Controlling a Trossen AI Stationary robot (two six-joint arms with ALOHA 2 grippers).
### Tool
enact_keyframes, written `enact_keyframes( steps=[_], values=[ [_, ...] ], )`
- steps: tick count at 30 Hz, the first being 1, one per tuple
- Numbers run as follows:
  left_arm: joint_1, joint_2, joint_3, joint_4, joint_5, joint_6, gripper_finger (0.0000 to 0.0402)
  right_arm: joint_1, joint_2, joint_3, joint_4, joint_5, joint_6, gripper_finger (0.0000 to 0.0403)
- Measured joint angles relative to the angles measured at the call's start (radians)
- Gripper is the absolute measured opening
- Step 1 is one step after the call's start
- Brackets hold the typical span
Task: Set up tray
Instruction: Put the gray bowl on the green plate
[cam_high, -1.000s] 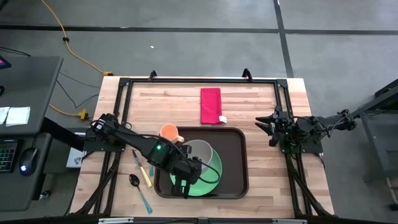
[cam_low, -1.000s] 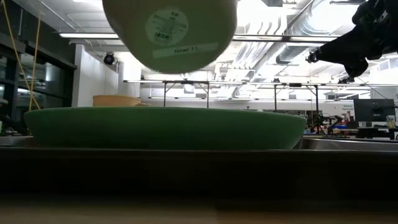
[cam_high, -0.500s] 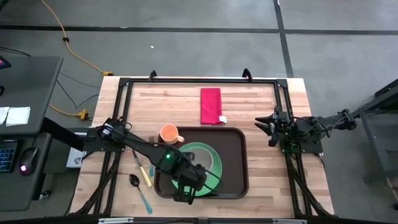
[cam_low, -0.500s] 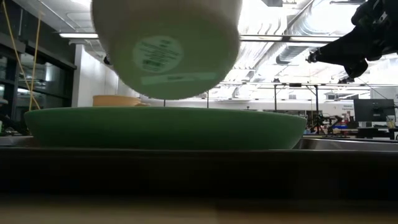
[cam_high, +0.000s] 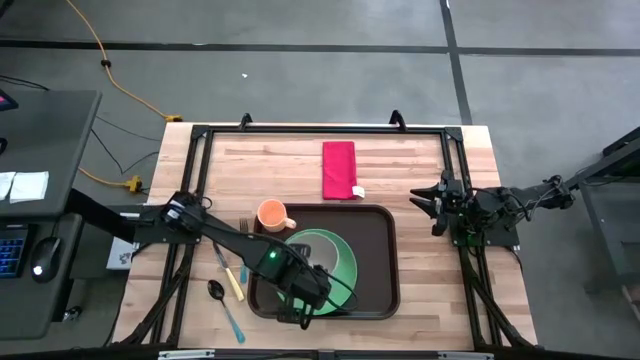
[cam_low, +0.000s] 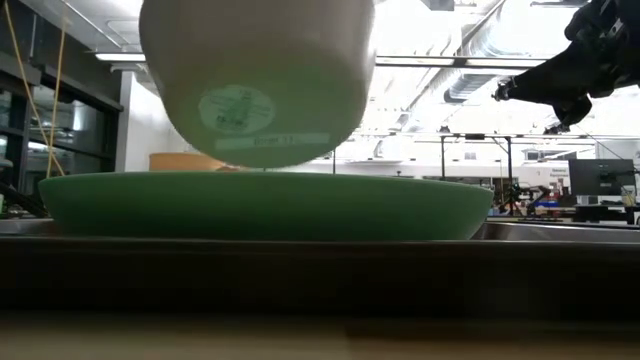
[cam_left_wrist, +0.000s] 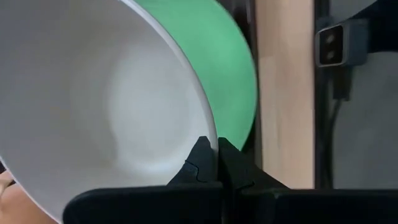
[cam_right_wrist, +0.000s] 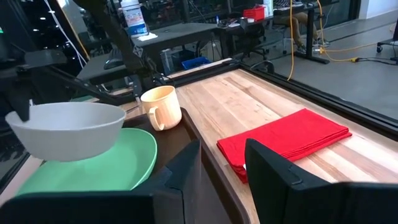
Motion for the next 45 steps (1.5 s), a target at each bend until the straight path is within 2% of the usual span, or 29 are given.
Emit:
enact_keyframes(
  steps=[7,16,30,45],
  values=[
    [0.0,0.024,-0.002,-0.016,-0.011,0.01,0.0016,0.0,0.001,0.0,0.0,-0.001,0.0,0.0103],
    [0.0,0.049,-0.001,-0.011,-0.089,-0.006,0.0016,0.0,0.0,0.0,0.0,0.0,0.0,0.0103],
    [0.0,0.114,-0.001,0.028,-0.072,-0.008,0.0016,0.0,0.001,0.0,-0.003,0.0,0.0,0.0103],
    [0.0,0.114,-0.001,0.036,-0.062,-0.008,0.0014,0.0,0.001,0.0,-0.003,0.0,0.0,0.0103]
  ],
)
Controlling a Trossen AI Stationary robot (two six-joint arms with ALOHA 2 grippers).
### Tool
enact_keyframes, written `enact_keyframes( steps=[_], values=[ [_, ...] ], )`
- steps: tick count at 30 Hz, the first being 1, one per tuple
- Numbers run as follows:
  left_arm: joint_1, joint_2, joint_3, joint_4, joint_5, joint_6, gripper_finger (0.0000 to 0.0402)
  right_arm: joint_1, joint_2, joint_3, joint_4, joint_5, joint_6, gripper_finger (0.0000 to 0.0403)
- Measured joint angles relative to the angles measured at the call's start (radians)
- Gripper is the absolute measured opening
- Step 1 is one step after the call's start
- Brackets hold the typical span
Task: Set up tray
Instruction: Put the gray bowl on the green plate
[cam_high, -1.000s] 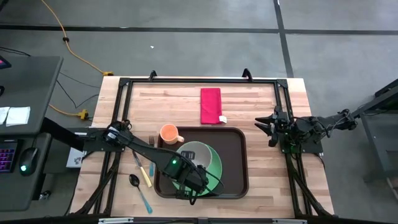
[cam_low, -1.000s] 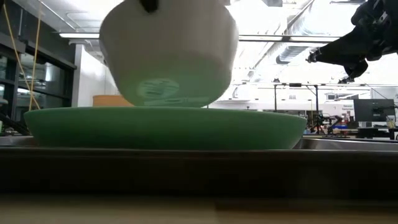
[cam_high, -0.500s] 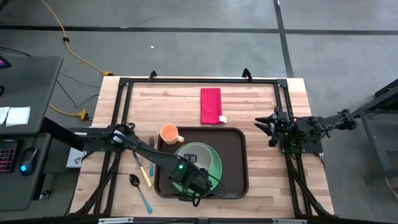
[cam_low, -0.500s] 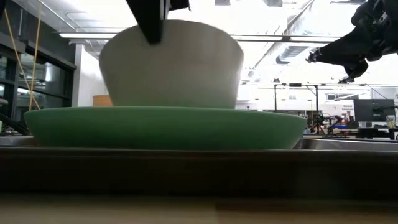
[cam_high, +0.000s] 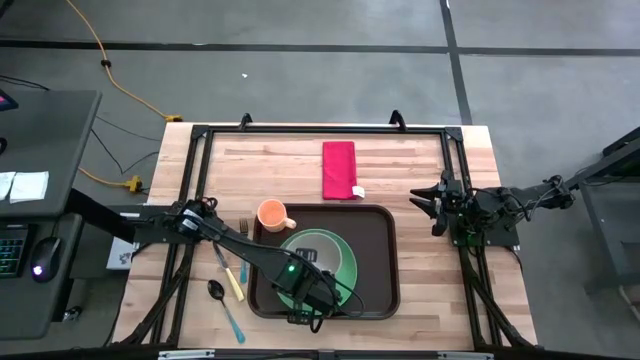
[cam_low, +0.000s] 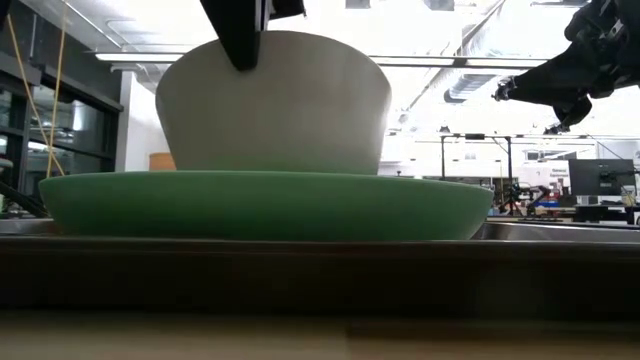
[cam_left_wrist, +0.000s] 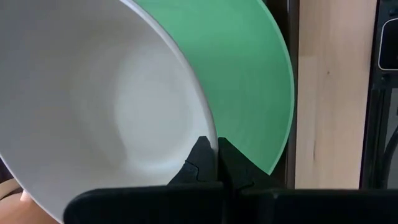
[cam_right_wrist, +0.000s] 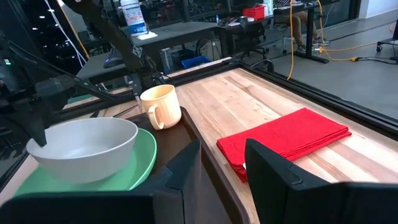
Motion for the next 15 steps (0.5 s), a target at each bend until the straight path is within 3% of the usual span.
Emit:
enact_keyframes(
  steps=[15],
  values=[
    [0.0,0.038,0.0,0.033,0.047,0.001,0.0014,0.0,0.0,0.0,0.002,0.0,0.0,0.0103]
  ],
)
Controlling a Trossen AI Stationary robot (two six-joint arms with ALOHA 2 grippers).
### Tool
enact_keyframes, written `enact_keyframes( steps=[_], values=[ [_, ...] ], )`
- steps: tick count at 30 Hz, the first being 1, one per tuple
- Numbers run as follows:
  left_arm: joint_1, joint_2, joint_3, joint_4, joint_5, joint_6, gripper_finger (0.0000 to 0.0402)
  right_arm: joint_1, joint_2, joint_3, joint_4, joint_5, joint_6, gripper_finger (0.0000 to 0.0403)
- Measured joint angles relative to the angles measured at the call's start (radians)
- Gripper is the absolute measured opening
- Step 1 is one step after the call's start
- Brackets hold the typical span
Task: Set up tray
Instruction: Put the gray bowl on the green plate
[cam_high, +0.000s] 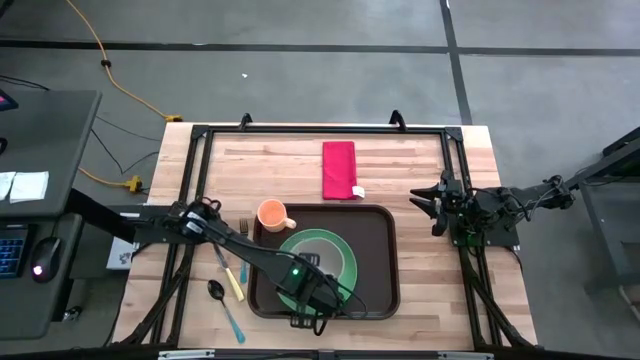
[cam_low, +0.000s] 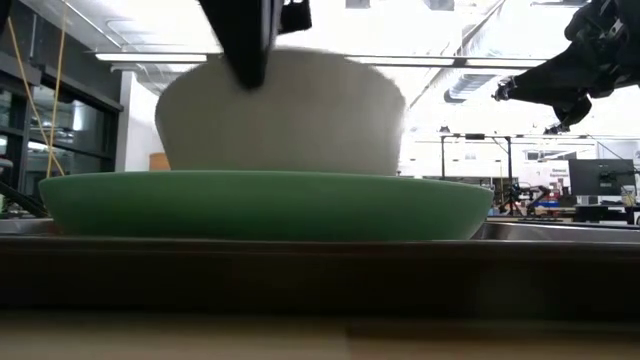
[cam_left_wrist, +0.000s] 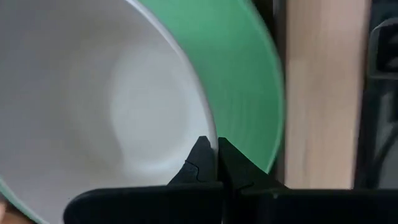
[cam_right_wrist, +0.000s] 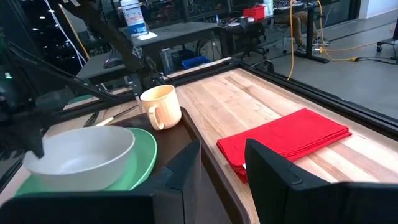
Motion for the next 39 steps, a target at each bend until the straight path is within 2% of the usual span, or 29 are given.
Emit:
enact_keyframes(
  steps=[12,21,39],
  values=[
    [0.0,0.01,0.0,0.009,0.027,-0.009,0.0014,0.0,-0.001,0.0,0.004,-0.01,0.0,0.0103],
    [0.0,0.01,0.0,0.008,0.04,-0.032,0.0027,0.0,-0.001,0.0,0.004,-0.091,0.0,0.0103],
    [0.0,0.01,0.0,0.055,0.064,-0.037,0.0032,0.0,-0.001,0.0,-0.023,-0.085,0.0,0.0103]
  ],
)
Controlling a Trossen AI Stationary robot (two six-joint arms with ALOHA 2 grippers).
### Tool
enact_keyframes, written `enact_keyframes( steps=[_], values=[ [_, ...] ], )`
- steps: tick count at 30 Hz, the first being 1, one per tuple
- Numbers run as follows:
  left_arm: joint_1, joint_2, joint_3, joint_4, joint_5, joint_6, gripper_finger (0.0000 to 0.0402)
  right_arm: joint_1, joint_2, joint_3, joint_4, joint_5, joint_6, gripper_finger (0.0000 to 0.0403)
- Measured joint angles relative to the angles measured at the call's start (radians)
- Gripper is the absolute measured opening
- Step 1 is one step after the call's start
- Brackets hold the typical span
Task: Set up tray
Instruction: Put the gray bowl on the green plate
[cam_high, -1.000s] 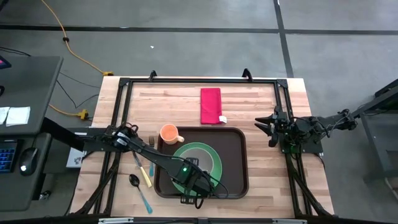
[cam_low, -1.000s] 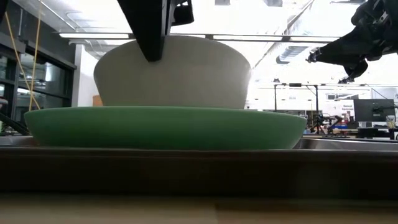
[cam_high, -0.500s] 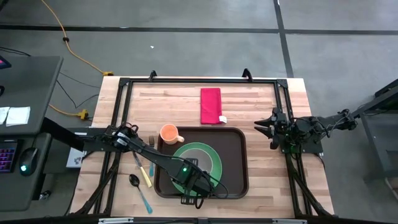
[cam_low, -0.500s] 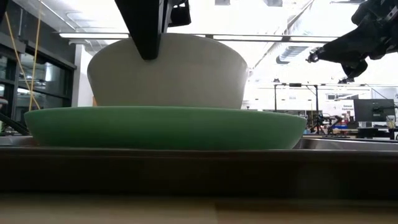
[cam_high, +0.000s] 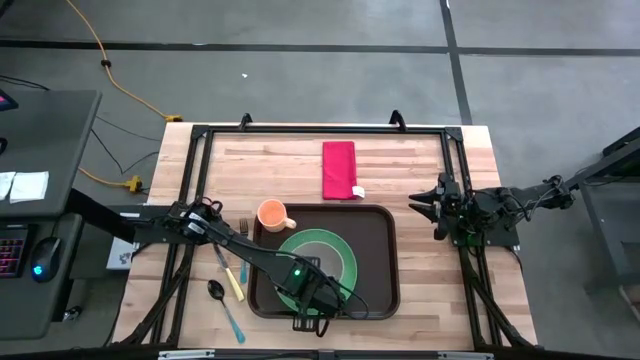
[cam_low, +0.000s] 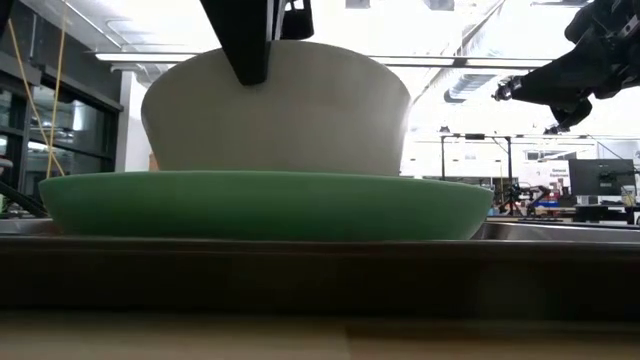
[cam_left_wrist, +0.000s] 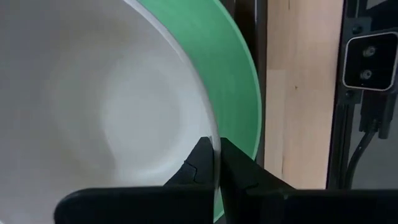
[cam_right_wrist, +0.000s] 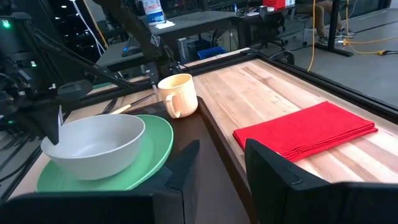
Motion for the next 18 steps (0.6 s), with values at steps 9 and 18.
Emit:
enact_keyframes(
  steps=[9,18],
  values=[
    [0.0,0.0,0.0,-0.001,0.0,0.002,0.0033,0.0,0.0,0.0,0.0,0.0,0.0,0.0103],
    [0.0,0.0,0.0,-0.004,-0.004,0.015,0.0053,0.0,0.0,0.0,0.0,0.0,0.0,0.0103]
  ],
)
